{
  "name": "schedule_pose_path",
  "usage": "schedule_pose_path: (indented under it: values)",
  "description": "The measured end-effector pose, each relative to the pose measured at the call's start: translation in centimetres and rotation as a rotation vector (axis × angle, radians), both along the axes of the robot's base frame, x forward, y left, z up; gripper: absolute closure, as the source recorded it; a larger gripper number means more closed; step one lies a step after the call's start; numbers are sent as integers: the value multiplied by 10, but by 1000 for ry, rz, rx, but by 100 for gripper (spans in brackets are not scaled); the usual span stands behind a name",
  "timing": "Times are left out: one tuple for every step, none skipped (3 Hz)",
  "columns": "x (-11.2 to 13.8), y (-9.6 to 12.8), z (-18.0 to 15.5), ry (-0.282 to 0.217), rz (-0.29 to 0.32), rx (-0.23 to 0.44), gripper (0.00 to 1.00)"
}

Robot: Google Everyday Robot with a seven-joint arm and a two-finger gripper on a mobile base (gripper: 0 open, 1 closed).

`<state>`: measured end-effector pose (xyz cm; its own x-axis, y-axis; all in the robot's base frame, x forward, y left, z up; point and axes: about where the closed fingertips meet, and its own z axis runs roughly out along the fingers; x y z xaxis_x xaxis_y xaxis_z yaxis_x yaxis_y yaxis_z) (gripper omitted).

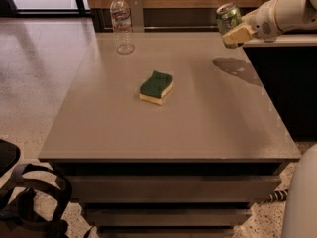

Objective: Knock green can over

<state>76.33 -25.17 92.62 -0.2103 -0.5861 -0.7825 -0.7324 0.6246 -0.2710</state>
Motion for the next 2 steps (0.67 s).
schedule_pose_path:
  values:
    - [-2,11,-6,61,-6,-108,100]
    - [-6,19,-19,116,-21,-200,100]
